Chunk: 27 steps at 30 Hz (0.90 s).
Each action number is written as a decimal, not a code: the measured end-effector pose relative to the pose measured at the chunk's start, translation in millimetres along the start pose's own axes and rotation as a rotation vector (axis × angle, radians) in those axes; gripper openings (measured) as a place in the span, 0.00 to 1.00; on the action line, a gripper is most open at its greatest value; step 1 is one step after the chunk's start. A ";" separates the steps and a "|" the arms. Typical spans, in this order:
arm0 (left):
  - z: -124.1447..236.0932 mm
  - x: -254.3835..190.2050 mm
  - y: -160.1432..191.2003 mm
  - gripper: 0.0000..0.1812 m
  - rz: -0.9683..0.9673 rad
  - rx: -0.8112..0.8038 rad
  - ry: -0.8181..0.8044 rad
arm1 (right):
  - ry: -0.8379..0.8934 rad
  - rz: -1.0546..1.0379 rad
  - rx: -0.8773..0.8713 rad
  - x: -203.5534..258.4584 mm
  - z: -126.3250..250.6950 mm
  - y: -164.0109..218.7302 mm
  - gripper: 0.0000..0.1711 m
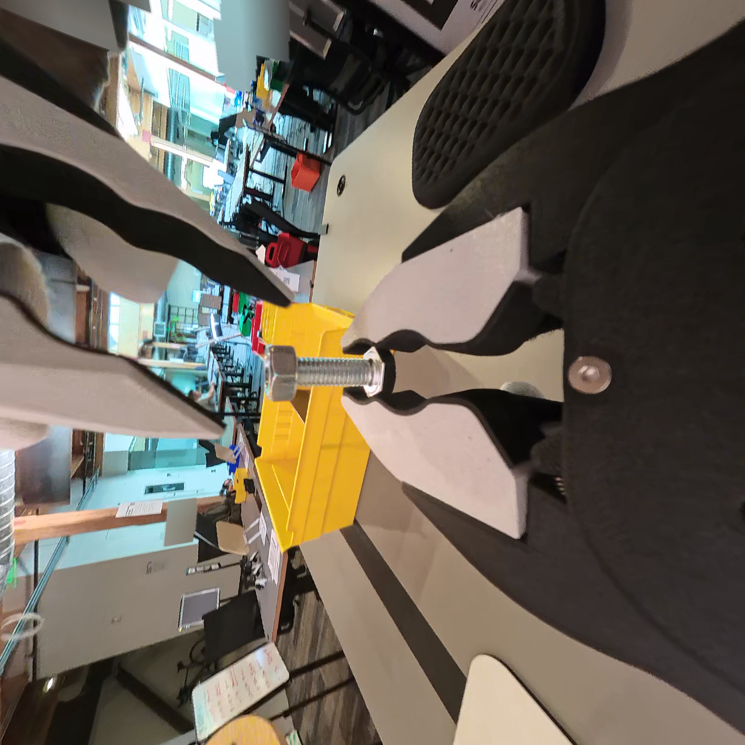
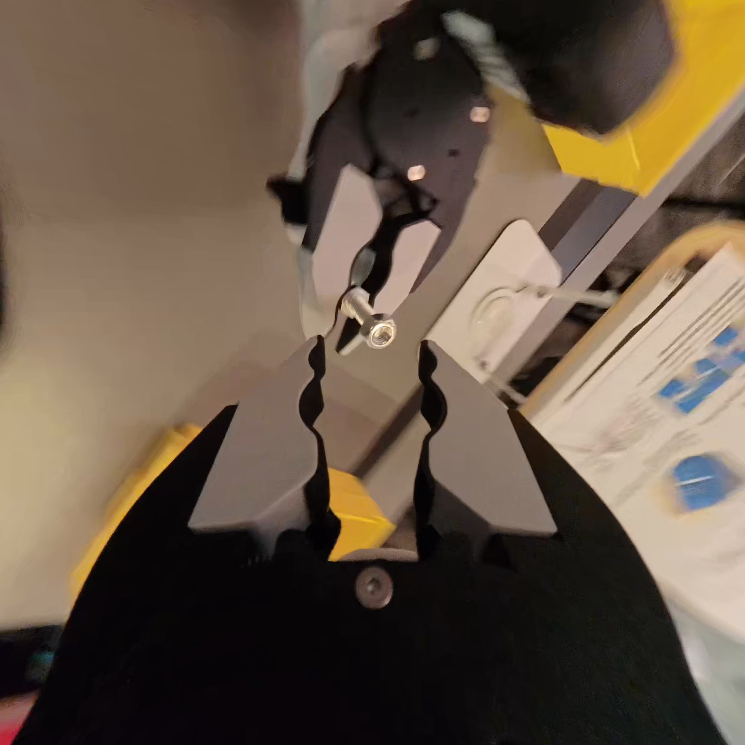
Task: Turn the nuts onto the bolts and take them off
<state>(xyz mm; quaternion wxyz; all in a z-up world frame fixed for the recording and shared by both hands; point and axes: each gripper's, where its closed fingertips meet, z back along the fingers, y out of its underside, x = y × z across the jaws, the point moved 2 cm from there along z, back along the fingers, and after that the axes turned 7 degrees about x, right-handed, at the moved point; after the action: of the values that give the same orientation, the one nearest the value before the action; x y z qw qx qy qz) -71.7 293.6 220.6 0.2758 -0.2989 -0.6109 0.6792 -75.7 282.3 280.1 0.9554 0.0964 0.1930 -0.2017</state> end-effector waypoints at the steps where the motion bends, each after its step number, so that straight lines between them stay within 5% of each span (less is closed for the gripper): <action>1: 0.4 2.5 -0.1 0.09 -0.004 0.000 -0.020 | -0.065 -0.177 -0.045 -2.4 1.6 0.2 0.25; 6: -1.4 6.7 0.4 0.09 -0.014 0.004 -0.084 | -0.320 -0.807 -0.235 -9.5 -1.9 3.3 0.21; 15: -4.1 4.8 1.5 0.08 -0.061 0.028 -0.129 | -0.426 -1.001 -0.254 1.9 -19.3 3.5 0.12; 21: -2.9 3.4 0.2 0.09 -0.057 0.026 -0.104 | -0.348 -0.802 -0.253 -0.1 -17.6 -0.5 0.10; 27: -6.5 -12.9 3.4 0.09 -0.076 0.038 0.004 | -0.174 -0.102 -0.094 13.7 -12.0 -8.5 0.10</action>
<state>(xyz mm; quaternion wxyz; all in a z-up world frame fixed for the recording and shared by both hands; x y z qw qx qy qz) -58.3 288.0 217.6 0.3084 -0.2713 -0.6083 0.6791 -71.6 273.0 262.7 0.9605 0.0236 0.1233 -0.2482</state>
